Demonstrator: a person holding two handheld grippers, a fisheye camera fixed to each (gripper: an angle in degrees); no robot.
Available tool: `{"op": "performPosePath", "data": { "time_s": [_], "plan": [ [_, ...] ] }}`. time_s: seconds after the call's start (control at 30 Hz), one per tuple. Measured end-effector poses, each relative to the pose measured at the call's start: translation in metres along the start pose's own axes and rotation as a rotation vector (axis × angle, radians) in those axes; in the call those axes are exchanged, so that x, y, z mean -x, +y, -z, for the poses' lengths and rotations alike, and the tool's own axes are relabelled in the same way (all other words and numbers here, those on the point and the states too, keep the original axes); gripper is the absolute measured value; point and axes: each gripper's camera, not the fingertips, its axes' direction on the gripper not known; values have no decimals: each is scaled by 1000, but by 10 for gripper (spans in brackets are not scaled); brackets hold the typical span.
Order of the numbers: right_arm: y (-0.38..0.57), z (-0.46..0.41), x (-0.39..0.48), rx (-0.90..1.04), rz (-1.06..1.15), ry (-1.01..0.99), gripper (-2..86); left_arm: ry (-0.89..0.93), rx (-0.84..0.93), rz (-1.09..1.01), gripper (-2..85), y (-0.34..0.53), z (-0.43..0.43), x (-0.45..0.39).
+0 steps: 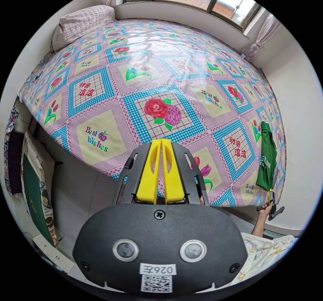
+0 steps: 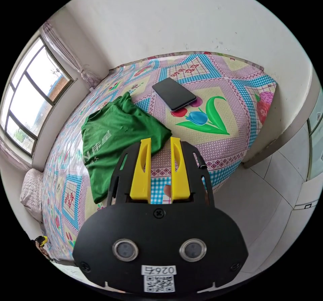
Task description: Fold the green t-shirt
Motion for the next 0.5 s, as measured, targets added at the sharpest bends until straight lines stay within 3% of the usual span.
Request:
{"op": "performPosePath", "data": {
  "time_s": [0.5],
  "plan": [
    [-17,-27,-17,41,-70,-70,52,22,11,-54,-10,-2,-1,-22]
  ]
}}
